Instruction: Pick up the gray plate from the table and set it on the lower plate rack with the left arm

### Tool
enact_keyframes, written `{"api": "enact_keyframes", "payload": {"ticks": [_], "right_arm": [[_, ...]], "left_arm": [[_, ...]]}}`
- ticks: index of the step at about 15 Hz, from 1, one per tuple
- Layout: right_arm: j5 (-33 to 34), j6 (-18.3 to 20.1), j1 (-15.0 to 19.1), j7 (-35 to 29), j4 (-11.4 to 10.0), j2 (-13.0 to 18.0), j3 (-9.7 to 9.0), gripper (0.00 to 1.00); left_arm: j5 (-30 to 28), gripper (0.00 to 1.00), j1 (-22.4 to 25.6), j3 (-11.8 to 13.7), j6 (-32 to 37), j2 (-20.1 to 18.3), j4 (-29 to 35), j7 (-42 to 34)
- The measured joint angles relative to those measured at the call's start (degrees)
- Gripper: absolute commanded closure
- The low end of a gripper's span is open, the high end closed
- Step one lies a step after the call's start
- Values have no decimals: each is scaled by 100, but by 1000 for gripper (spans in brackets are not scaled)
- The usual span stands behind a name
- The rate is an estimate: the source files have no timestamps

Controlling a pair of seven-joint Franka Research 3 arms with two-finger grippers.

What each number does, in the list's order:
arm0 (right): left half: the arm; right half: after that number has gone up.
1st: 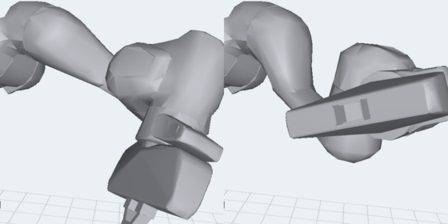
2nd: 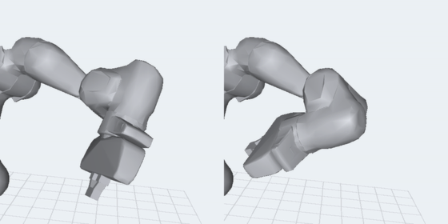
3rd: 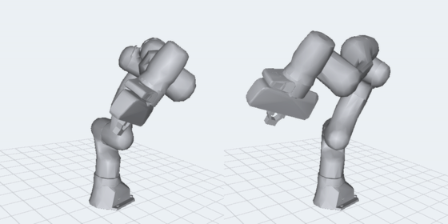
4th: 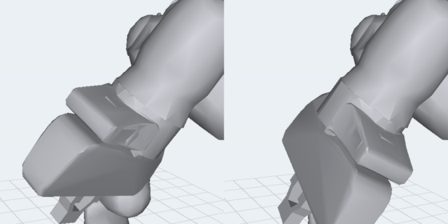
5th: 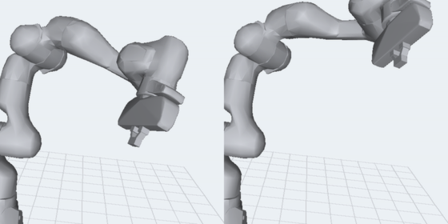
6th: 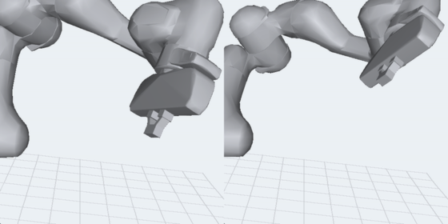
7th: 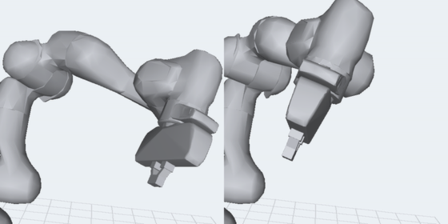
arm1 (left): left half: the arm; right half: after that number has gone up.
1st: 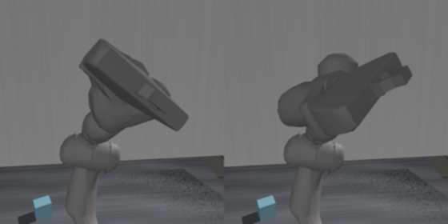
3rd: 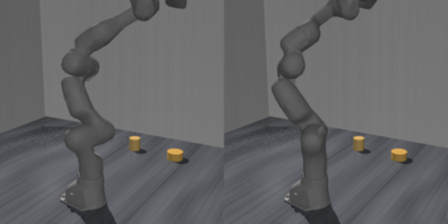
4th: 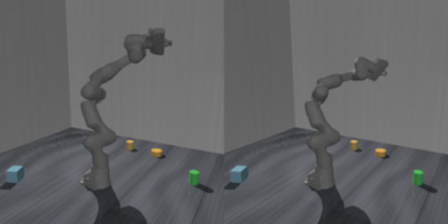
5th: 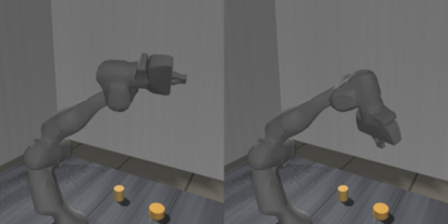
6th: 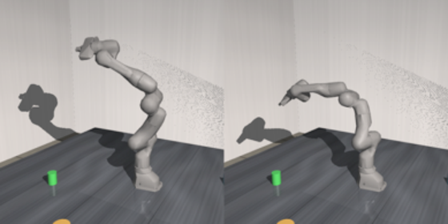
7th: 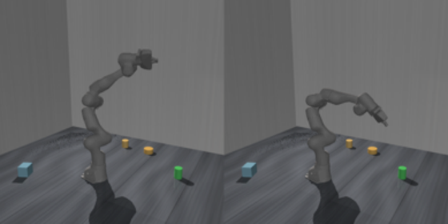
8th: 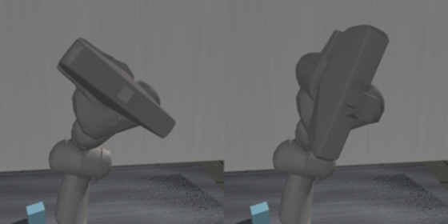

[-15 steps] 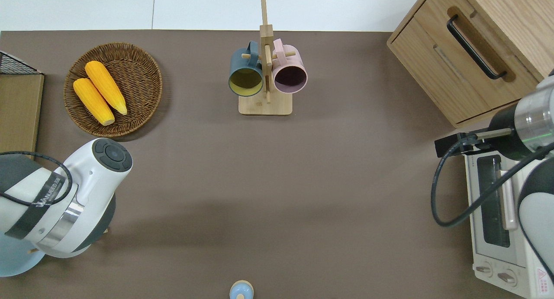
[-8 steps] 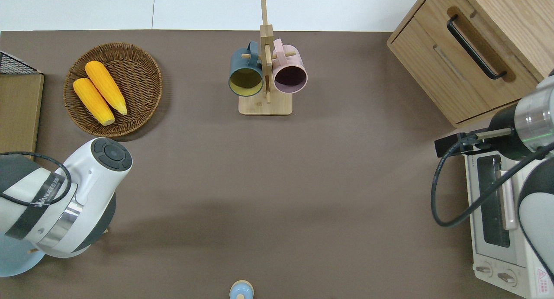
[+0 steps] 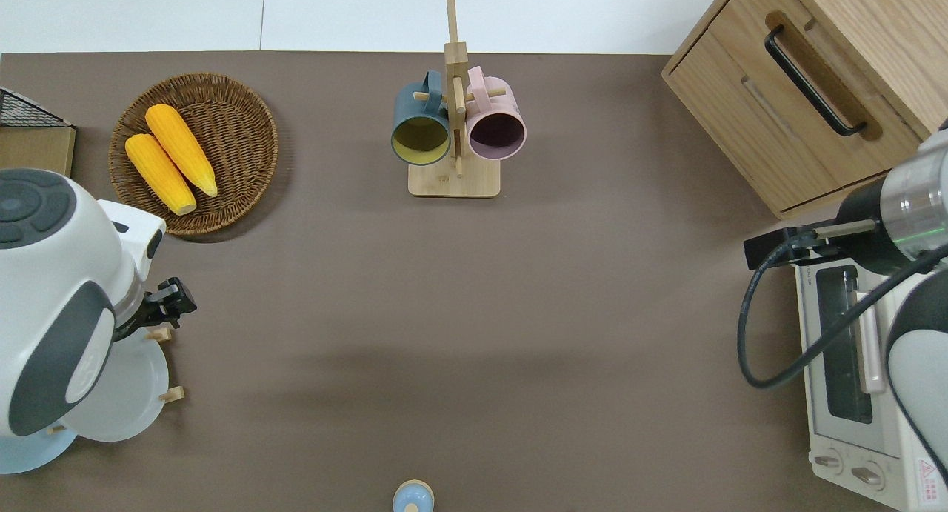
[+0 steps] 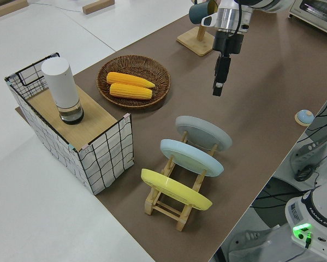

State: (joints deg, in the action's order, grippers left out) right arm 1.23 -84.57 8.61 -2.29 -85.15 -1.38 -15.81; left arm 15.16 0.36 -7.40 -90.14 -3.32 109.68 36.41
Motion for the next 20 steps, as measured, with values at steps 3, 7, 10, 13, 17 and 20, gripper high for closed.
{"api": "enact_keyframes", "payload": {"ticks": [3,7,10,13,17,20], "right_arm": [[0,0,0,0,0,0,0,17],[0,0,0,0,0,0,0,17],[0,0,0,0,0,0,0,17],[0,0,0,0,0,0,0,17],[0,0,0,0,0,0,0,17],[0,0,0,0,0,0,0,17]], "left_arm": [[-670,13,2,289,-20,-10,-422,-304],[-1102,15,-1,549,-12,-26,-924,-673],[-1124,13,-13,734,225,-35,-1169,-1176],[-1157,15,-7,1114,676,-59,-1476,-2320],[-1203,13,-6,1337,963,-107,-1676,-3402],[-1539,9,-13,1313,1000,-106,-1692,-3785]]}}
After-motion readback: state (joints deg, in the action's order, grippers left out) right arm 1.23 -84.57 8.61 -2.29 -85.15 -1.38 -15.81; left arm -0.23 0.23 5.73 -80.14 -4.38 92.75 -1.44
